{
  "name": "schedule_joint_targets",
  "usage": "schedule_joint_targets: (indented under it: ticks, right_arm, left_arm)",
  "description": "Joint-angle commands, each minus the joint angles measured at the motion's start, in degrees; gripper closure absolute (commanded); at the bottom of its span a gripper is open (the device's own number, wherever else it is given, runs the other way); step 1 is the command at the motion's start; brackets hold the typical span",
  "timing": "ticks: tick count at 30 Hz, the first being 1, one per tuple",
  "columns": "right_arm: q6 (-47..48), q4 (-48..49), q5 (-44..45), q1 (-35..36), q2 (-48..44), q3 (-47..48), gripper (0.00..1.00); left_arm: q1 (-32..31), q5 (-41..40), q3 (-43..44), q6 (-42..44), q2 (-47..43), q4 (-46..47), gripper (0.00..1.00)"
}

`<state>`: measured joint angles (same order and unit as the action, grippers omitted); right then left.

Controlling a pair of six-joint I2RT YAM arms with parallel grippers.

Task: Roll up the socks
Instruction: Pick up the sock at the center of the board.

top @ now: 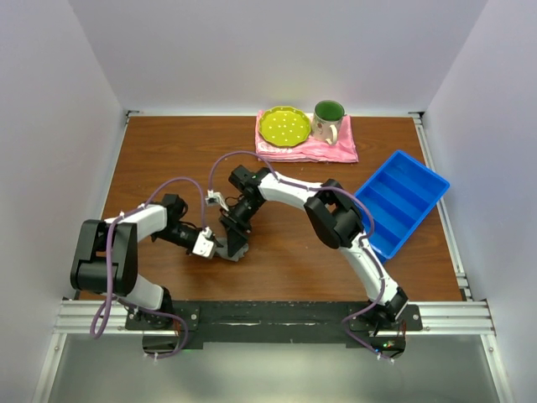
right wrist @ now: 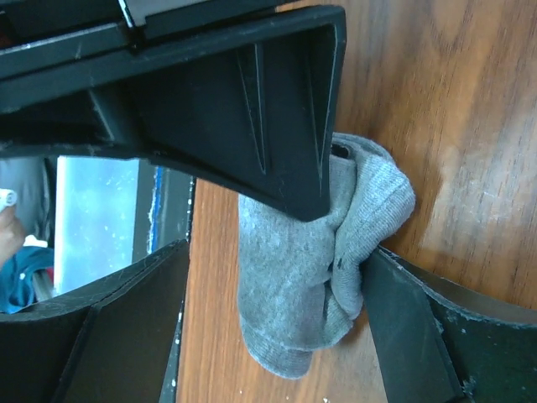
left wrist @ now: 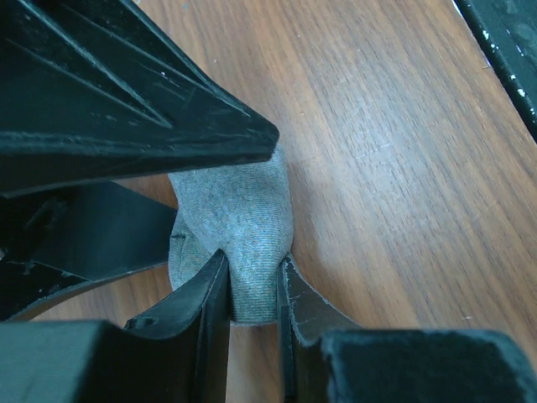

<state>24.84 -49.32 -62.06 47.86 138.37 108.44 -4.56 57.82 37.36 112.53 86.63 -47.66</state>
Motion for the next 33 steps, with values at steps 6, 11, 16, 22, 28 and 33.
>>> schedule_joint_targets:
  ticks: [6, 11, 16, 22, 28, 33]
  right_arm:
    - [-3.7, 2.5, 8.8, 2.5, -1.3, -3.1, 0.30]
    - [-5.1, 3.6, 9.3, 3.9, -2.0, -4.1, 0.42]
    - [-5.3, 3.4, 8.8, 4.3, -1.6, -3.7, 0.58]
    - [-5.8, 2.7, 7.7, 4.4, -1.7, -3.2, 1.00]
    - [-5.8, 2.6, 7.6, 4.4, -2.9, -3.2, 1.00]
    - [-5.8, 2.7, 8.4, 4.3, -4.2, -3.9, 1.00]
  left_arm:
    - [-0.9, -1.9, -1.1, -2.9, -0.7, 4.4, 1.00]
    - [-1.1, -1.7, -0.6, -5.0, -0.4, 5.6, 1.00]
    - [-1.2, -1.9, -0.4, -5.4, -0.2, 5.6, 1.00]
    - [-1.3, -1.8, -0.7, -6.7, -0.7, 6.5, 1.00]
    - [-1.3, -1.2, -1.9, -10.5, -1.9, 10.7, 0.91]
    - [-1.3, -0.9, -2.0, -12.2, -3.7, 12.6, 0.56]
